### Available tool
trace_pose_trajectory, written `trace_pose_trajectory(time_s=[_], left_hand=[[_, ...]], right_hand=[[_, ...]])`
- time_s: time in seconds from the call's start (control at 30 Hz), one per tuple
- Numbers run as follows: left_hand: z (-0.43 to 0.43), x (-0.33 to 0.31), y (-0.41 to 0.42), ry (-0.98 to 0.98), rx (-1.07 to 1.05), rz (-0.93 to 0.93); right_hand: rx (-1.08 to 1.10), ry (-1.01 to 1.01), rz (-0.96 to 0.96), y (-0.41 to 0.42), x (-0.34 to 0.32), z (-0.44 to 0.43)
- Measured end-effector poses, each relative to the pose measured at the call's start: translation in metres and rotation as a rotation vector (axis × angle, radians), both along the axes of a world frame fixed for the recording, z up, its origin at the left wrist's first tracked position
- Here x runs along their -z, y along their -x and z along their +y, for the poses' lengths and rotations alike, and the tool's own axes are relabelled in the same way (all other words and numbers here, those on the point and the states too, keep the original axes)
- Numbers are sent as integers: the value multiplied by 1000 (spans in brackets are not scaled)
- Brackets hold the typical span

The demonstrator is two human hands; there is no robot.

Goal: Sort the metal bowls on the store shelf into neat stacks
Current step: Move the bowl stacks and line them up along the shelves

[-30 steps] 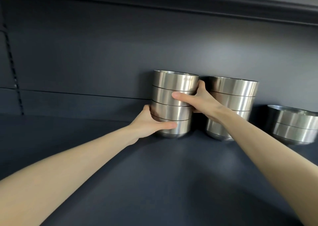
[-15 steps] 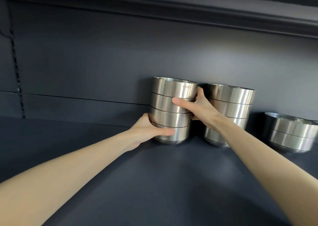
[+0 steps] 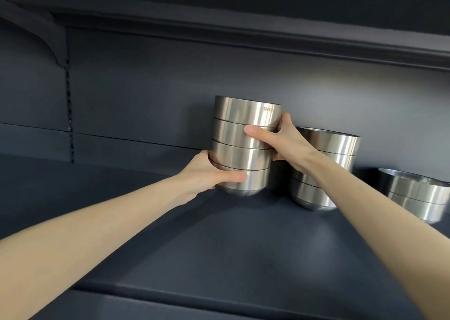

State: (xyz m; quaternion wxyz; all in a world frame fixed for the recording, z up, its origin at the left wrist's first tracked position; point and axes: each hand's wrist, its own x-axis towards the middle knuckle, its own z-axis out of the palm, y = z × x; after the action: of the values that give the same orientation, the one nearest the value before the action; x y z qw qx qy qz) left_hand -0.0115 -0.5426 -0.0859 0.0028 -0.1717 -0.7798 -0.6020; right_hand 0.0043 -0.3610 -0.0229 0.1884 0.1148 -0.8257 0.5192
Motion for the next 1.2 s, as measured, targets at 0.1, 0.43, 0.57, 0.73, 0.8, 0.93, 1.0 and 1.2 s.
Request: trace_pose_trajectory(time_s=[0.1,0.43,0.57,0.73,0.8,0.93,1.0,1.2], left_hand=[[-21,-3,-20,2,-43,18],[-119,-6,-93,-15,-225,35],[-174,-8,-118,-14,-311,35],[-259,-9,-161,-17,-401,43],[-294,-9,-179,-3,-440,39],[-370,-6,-215,-11,-492,33],[-406,-5,-229,-20,-513,26],[-495,-5,-250,-55,-514,39]], right_hand=[[-74,25,20,-12,-3,-20],[-281,24,33,-55,-8,-117],[-353,10,41,-73,-12,-173],[-425,21,43,-103,-10,-262],[-445,34,40,-116,-10,-296],[-483,16,31,-141,-6,-375],[-501,16,21,-150,-2,-412],[-551,19,1,-160,-2,-507]])
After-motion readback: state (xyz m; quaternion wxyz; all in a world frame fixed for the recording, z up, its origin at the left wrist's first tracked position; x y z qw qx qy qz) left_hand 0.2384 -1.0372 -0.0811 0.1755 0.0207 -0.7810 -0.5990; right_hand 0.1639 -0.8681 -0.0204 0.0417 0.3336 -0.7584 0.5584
